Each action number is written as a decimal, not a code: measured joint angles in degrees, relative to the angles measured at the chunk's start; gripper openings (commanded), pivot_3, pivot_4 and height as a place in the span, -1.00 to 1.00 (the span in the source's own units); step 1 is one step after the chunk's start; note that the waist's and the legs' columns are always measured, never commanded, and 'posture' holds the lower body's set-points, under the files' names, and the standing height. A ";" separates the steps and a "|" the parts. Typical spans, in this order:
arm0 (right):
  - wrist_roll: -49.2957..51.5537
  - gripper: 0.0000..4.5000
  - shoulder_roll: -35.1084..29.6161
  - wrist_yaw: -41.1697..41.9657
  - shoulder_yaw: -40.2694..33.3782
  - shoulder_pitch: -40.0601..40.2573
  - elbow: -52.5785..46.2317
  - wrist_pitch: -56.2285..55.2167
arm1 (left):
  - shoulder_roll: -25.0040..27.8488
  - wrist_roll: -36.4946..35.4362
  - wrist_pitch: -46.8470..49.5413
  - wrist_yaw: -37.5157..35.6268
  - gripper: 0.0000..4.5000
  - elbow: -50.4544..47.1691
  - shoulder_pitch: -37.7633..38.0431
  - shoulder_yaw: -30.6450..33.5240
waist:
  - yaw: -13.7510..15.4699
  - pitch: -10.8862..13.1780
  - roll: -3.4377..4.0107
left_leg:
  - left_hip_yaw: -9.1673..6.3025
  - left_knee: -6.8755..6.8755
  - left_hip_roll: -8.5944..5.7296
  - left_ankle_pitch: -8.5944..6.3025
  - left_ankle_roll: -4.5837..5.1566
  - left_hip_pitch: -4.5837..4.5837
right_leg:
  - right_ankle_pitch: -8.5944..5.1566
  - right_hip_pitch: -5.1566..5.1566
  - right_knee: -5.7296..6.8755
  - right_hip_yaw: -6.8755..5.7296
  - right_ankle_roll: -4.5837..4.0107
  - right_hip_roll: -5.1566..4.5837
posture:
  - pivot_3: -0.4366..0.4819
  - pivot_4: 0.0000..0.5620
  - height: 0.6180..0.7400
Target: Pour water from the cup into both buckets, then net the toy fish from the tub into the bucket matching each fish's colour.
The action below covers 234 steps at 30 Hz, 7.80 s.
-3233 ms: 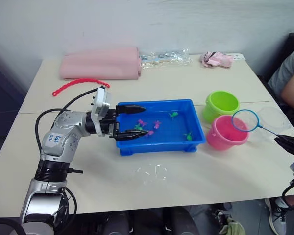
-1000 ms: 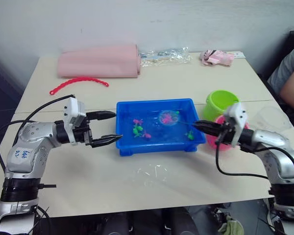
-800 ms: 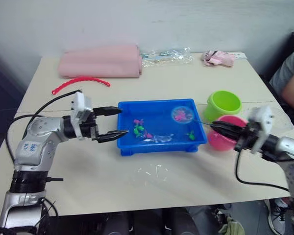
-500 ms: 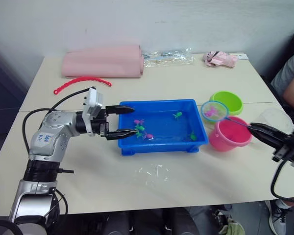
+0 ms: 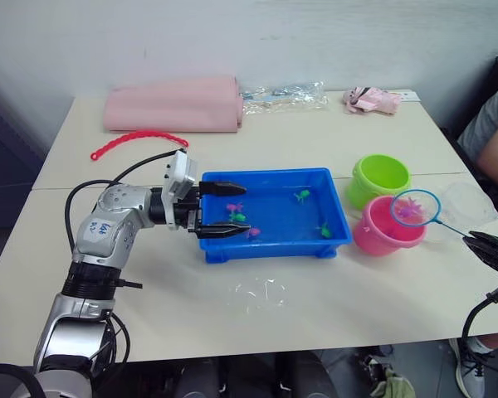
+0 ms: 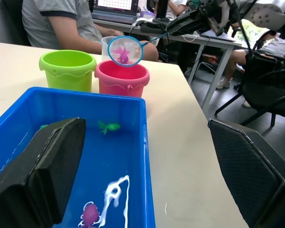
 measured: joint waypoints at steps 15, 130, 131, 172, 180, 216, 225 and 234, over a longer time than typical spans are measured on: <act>-30.28 -1.00 -7.04 -18.38 1.87 -0.99 17.92 -45.64 | -0.01 0.00 0.02 0.74 0.99 -0.32 1.83 0.07 | -0.49 0.00 0.00 | 0.09 -0.08 0.02 0.04 -0.08 0.36 | -0.01 0.23 -0.01 0.15 0.00 -0.02 | -0.05 -0.47 1.00; -21.18 -1.00 -6.86 -8.93 2.07 -1.95 13.45 -35.50 | -1.86 -5.86 7.41 6.84 0.99 -6.88 2.78 2.26 | -0.49 0.00 -0.01 | 0.09 -0.02 -0.02 0.02 0.04 0.25 | 0.08 0.21 -0.09 0.13 0.11 -0.07 | -0.05 -0.47 1.00; -24.18 -1.00 -7.33 -11.49 2.07 -2.05 14.57 -38.43 | -1.82 -5.86 7.44 6.92 0.99 -7.07 2.82 2.28 | -0.49 0.00 -0.01 | 0.09 -0.03 -0.02 0.02 0.03 0.27 | 0.08 0.23 -0.09 0.13 0.11 -0.07 | -0.05 -0.47 1.00; 2.49 -1.00 10.16 -7.83 63.30 -58.83 13.86 34.26 | 6.42 -5.95 2.20 19.08 0.99 -15.27 28.67 23.47 | -2.12 -0.02 -0.03 | 0.01 -0.01 0.08 -0.09 0.06 -0.31 | 0.08 -0.23 0.06 -0.06 0.05 -0.16 | -0.05 -0.47 1.00; -3.31 -1.00 18.20 -4.16 67.17 -63.00 22.03 29.73 | 8.76 -5.71 3.08 18.93 0.99 -16.13 29.01 22.86 | -2.29 -0.02 -0.03 | 0.06 -0.05 0.07 -0.08 0.03 -0.32 | 0.08 -0.35 0.17 0.00 0.05 -0.15 | -0.05 -0.47 1.00; 8.98 -1.00 16.84 3.94 47.97 -51.51 8.68 33.70 | 19.91 -0.23 1.60 -3.07 0.99 2.05 4.81 9.74 | -1.74 -0.01 -0.04 | 0.34 0.00 0.03 -0.04 0.02 -0.54 | 0.07 -0.78 0.41 0.09 0.04 -0.11 | -0.05 -0.47 1.00; 15.64 -1.00 9.82 1.90 34.92 -39.58 -5.59 35.33 | 9.22 -5.11 5.70 3.88 0.99 -1.17 3.83 11.40 | -1.69 -0.01 -0.05 | 0.29 0.00 0.03 -0.03 0.03 -0.51 | 0.07 -0.75 0.48 0.07 0.04 -0.10 | -0.05 -0.47 1.00; 22.68 -1.00 5.91 -1.62 13.13 -19.69 -18.22 35.41 | 0.34 -5.41 4.32 6.73 0.99 -3.65 0.24 8.12 | -0.23 -0.02 -0.07 | 0.26 0.07 -0.02 0.01 0.09 -0.40 | 0.09 -0.63 0.34 0.10 0.07 -0.10 | -0.05 -0.47 1.00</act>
